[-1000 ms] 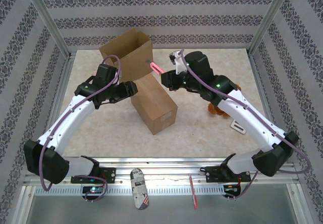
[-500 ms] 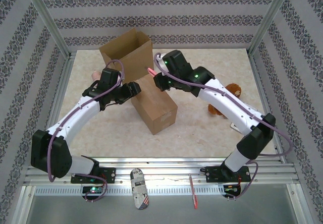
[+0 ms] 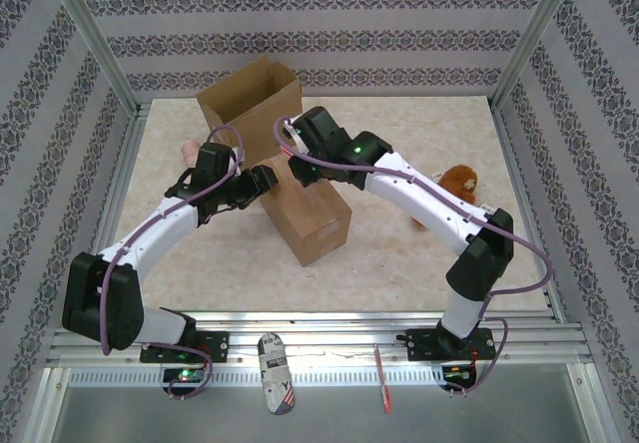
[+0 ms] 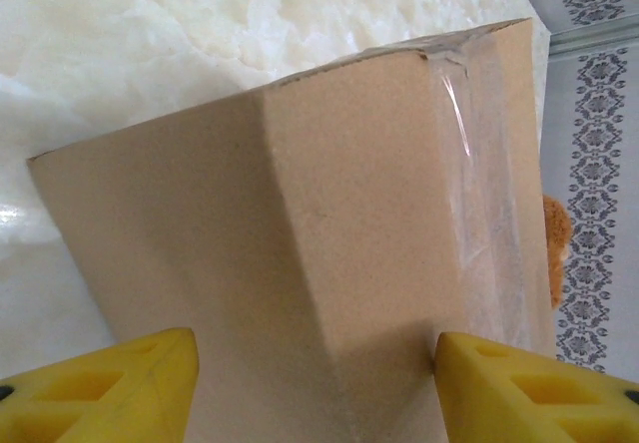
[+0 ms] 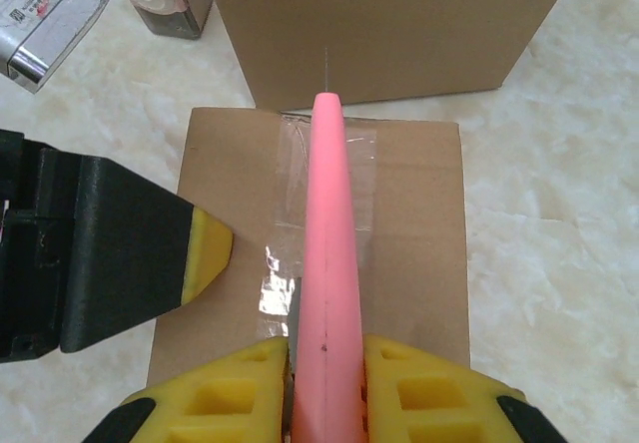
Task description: Unpack the express box
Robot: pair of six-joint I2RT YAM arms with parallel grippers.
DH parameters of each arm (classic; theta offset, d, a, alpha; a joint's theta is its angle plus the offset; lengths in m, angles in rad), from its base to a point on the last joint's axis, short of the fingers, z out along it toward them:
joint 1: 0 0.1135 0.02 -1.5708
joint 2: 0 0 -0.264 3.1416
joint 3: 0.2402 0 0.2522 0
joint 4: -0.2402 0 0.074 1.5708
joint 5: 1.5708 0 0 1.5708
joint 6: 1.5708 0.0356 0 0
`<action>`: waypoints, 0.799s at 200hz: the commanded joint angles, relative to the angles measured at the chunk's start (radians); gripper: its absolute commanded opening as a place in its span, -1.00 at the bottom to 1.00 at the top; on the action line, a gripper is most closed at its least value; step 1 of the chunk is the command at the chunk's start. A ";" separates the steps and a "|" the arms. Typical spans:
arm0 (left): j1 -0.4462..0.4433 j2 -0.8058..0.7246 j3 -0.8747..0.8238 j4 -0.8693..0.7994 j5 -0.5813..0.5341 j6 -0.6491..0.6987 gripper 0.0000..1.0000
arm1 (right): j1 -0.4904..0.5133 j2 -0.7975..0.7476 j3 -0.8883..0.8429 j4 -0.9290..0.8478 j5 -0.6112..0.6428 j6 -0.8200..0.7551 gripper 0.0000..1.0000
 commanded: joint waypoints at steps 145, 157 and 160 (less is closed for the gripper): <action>0.026 -0.039 -0.116 0.075 0.019 -0.049 0.25 | 0.065 0.035 0.008 -0.059 0.137 0.032 -1.00; 0.027 -0.035 -0.113 0.072 0.019 -0.048 0.25 | 0.065 0.042 0.016 -0.061 0.137 0.032 -1.00; 0.027 -0.034 -0.113 0.072 0.019 -0.048 0.25 | 0.065 0.044 0.018 -0.062 0.136 0.032 -1.00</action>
